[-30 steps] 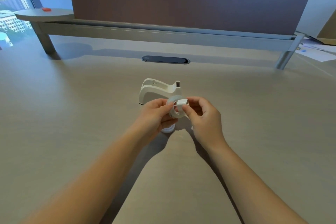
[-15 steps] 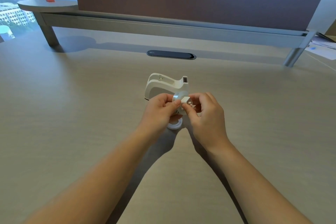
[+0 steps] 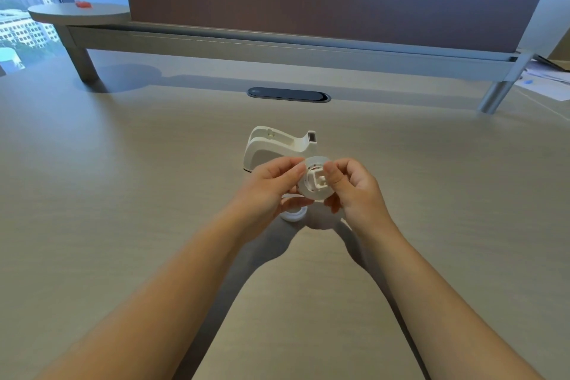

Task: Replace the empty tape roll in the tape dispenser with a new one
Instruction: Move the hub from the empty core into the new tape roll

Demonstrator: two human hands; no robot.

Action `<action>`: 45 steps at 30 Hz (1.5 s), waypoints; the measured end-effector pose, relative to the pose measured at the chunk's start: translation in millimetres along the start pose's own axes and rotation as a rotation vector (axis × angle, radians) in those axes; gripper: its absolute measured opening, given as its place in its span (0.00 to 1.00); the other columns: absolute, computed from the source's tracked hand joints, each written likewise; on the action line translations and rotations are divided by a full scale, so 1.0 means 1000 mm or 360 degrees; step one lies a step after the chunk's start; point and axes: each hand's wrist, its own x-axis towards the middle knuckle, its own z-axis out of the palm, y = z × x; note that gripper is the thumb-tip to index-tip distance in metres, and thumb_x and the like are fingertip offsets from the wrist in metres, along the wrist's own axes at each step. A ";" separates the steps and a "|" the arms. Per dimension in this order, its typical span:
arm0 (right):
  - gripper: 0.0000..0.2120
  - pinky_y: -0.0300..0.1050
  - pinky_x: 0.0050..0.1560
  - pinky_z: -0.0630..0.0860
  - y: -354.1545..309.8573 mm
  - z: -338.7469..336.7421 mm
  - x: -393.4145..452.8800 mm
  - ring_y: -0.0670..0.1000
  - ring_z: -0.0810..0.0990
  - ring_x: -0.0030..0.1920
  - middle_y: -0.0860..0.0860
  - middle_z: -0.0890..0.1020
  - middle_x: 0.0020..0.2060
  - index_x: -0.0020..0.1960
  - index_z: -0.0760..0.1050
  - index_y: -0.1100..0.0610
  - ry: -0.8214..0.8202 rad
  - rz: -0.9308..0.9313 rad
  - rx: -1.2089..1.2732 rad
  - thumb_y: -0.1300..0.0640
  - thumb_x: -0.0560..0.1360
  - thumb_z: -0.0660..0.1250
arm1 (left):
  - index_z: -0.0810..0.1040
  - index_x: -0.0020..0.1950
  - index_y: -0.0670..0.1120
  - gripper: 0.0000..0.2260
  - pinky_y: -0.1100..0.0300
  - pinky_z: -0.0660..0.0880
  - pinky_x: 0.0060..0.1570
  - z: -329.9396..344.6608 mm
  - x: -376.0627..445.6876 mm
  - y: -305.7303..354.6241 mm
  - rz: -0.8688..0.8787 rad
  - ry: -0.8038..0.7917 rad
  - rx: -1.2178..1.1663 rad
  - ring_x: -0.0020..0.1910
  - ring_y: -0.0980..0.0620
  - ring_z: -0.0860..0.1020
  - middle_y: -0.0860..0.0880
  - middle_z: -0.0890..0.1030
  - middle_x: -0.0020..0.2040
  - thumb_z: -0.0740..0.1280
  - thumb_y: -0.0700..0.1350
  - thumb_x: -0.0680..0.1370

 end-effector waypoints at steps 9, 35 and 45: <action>0.13 0.31 0.26 0.72 0.004 0.000 -0.003 0.42 0.75 0.28 0.49 0.76 0.31 0.37 0.69 0.53 -0.0096 0.0114 0.0205 0.43 0.62 0.62 | 0.72 0.37 0.41 0.04 0.69 0.76 0.28 0.000 0.000 -0.001 -0.0038 0.0065 0.0093 0.27 0.57 0.79 0.46 0.78 0.34 0.65 0.40 0.71; 0.08 0.31 0.26 0.73 0.009 0.005 0.001 0.40 0.76 0.25 0.52 0.75 0.29 0.35 0.67 0.55 0.0004 -0.0057 0.0090 0.58 0.72 0.63 | 0.73 0.33 0.44 0.06 0.58 0.79 0.35 0.000 0.003 -0.009 0.0248 0.0382 0.0383 0.29 0.54 0.77 0.49 0.77 0.28 0.68 0.39 0.69; 0.09 0.41 0.39 0.82 0.003 0.001 -0.005 0.49 0.84 0.35 0.54 0.83 0.37 0.43 0.72 0.59 0.0002 0.0317 0.0593 0.53 0.69 0.65 | 0.76 0.47 0.45 0.06 0.65 0.78 0.43 -0.003 0.004 -0.004 0.0104 0.0174 0.0075 0.43 0.52 0.79 0.48 0.80 0.42 0.65 0.39 0.71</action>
